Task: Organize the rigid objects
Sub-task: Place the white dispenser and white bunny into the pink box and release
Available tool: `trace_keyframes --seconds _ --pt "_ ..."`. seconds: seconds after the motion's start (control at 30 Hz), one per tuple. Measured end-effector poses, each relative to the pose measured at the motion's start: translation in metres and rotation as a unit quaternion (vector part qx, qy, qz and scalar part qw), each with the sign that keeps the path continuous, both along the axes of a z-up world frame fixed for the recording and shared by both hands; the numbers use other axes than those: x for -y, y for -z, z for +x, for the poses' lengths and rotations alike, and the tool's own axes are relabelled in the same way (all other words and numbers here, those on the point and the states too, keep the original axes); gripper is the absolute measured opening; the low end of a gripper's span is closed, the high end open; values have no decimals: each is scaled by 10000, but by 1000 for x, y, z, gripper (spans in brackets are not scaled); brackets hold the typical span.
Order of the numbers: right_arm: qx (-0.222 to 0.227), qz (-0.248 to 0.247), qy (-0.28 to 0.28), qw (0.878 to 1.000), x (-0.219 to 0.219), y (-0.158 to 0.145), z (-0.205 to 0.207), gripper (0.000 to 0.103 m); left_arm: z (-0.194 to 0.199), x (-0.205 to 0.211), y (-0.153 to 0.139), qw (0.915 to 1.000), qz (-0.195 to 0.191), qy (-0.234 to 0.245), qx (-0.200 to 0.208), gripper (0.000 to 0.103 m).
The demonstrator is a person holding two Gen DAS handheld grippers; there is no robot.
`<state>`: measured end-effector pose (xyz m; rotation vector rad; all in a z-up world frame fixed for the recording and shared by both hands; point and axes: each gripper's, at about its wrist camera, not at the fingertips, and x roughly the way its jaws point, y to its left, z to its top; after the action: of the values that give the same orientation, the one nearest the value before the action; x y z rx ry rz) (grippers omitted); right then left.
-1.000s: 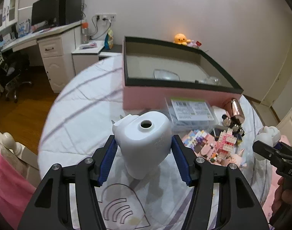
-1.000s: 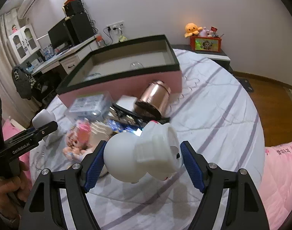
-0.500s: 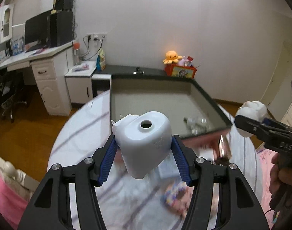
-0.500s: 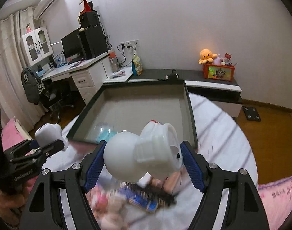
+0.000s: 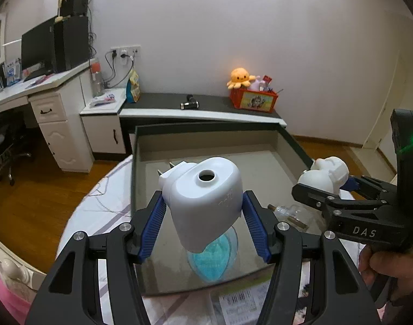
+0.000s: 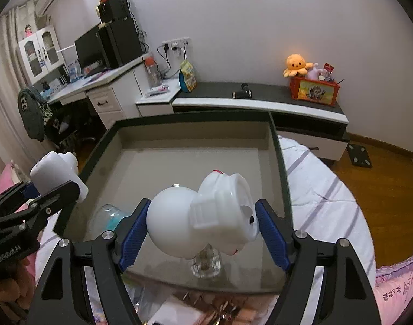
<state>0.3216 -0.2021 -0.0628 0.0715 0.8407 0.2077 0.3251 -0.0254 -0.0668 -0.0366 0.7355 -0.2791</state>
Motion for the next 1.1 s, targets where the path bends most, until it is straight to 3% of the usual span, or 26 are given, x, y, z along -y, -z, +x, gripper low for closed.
trace_keyframes --seconds 0.27,0.33,0.4,0.5,0.83,1.1 --pt "-255 -75 4 9996 2 16 14 78 20 7 21 9996 119 -26 -260 60" --pt "-268 -62 6 9996 3 16 13 79 21 6 22 9995 183 -115 -250 72" --pt "-282 -67 10 9996 3 16 12 83 18 4 19 9995 191 -188 -155 91" --pt "-261 -146 67 9995 2 14 7 90 7 1 11 9994 221 -264 66 101" --pt "53 21 399 9992 10 -7 -42 91 -47 -19 -12 9985 -44 -427 334 103" --pt "461 229 386 9979 5 -32 -104 91 -104 -22 -26 9979 37 -461 460 103"
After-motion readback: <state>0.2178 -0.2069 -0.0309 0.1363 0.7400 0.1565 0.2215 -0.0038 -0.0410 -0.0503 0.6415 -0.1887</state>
